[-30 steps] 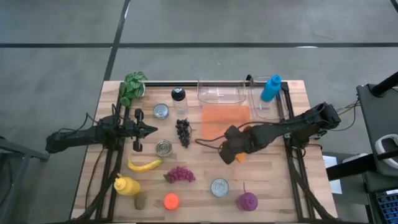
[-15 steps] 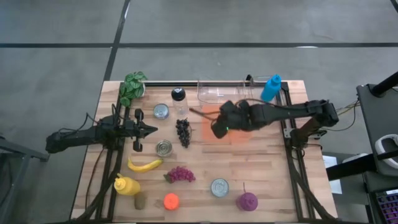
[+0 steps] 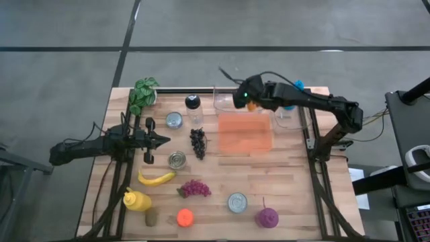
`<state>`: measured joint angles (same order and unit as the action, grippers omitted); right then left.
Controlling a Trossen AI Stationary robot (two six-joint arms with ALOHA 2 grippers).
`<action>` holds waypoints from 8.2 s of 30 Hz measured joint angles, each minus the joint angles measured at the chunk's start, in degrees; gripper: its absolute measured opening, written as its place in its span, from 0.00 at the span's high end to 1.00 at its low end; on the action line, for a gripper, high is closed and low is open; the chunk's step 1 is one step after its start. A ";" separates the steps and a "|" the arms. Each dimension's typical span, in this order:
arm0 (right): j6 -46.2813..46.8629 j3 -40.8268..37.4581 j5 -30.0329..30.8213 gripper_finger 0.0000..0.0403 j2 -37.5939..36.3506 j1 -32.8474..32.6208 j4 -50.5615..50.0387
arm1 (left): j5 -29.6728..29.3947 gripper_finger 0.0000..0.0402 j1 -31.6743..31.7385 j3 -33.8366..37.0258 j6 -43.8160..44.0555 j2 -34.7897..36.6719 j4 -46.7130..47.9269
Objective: Pick & Place Food Item
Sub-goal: Put the mango into the left transparent bin, then put the purple water bottle into the right transparent bin
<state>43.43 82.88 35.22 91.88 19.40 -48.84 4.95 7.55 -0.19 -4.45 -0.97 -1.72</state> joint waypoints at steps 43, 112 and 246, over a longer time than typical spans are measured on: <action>6.13 -21.91 11.45 0.52 0.27 5.07 25.57 | 0.01 0.98 0.01 0.00 0.02 -0.01 0.00; -4.64 -21.26 22.25 0.44 -10.45 -25.86 25.20 | 0.00 0.98 0.02 0.01 -3.52 0.00 -0.05; -17.47 -0.24 -24.92 0.98 -11.06 -51.77 -3.03 | 1.95 0.98 -9.96 -23.03 -6.03 -30.38 9.32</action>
<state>25.96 82.65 10.30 80.82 -32.37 -51.87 6.90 -2.41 -23.22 -10.48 -31.35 7.60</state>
